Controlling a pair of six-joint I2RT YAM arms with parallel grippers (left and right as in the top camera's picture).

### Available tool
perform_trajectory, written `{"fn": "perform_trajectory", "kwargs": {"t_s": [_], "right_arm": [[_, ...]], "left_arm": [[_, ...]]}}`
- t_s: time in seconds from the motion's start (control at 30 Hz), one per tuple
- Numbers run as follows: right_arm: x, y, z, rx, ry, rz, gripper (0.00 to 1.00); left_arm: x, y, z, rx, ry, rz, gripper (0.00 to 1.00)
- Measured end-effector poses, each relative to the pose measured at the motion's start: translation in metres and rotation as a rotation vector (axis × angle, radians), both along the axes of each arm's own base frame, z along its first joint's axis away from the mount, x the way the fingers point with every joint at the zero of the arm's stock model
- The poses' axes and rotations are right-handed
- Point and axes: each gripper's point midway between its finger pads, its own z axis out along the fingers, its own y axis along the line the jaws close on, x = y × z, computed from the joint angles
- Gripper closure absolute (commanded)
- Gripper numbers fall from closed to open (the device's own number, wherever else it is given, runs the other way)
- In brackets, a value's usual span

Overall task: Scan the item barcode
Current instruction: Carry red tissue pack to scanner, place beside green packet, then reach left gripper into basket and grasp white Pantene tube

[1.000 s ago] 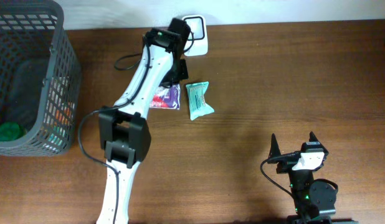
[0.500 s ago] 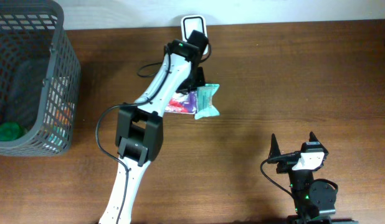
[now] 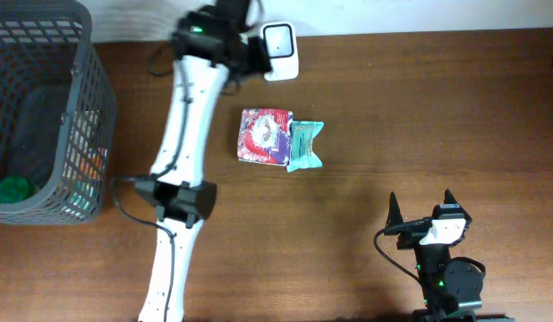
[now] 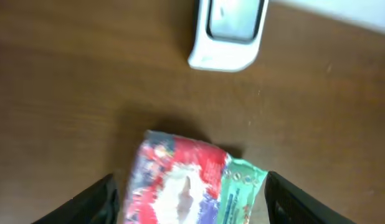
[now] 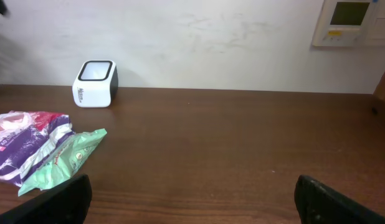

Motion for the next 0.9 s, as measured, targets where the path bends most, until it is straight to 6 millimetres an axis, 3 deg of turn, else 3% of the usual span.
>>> {"fn": "perform_trajectory", "kwargs": {"t_s": [0.03, 0.13, 0.2, 0.27, 0.4, 0.53, 0.67, 0.77, 0.83, 0.9], "right_arm": [[0.0, 0.0, 0.0, 0.0, 0.0, 0.0, 0.01], [0.0, 0.0, 0.0, 0.001, 0.0, 0.0, 0.01], [0.0, 0.0, 0.0, 0.0, 0.0, 0.0, 0.01], [0.0, 0.0, 0.0, 0.0, 0.0, 0.0, 0.01], [0.0, 0.0, 0.0, 0.0, 0.0, 0.0, 0.01], [0.0, 0.0, 0.0, 0.0, 0.0, 0.0, 0.01], [0.0, 0.0, 0.0, 0.001, 0.0, 0.0, 0.01], [0.0, 0.0, 0.0, 0.0, 0.0, 0.0, 0.01], [0.0, 0.0, 0.0, 0.001, 0.0, 0.0, 0.01], [0.0, 0.0, 0.0, 0.0, 0.0, 0.0, 0.01]], "left_arm": [[0.002, 0.01, 0.01, -0.001, -0.024, 0.008, 0.27], [0.005, 0.071, 0.056, 0.001, -0.116, 0.089, 0.26], [-0.003, 0.124, 0.088, 0.004, -0.165, 0.183, 0.21], [-0.019, 0.181, 0.12, 0.012, -0.217, 0.289, 0.03], [-0.055, 0.293, 0.159, 0.046, -0.297, 0.52, 0.01], [-0.086, 0.376, 0.155, 0.08, -0.277, 0.697, 0.02], [-0.101, 0.42, 0.143, 0.166, -0.239, 0.688, 0.09], [-0.105, 0.444, 0.111, 0.195, -0.142, 0.662, 0.14], [-0.107, 0.458, 0.082, 0.204, -0.06, 0.634, 0.27], [-0.105, 0.467, 0.044, 0.206, 0.034, 0.564, 0.26]]}}
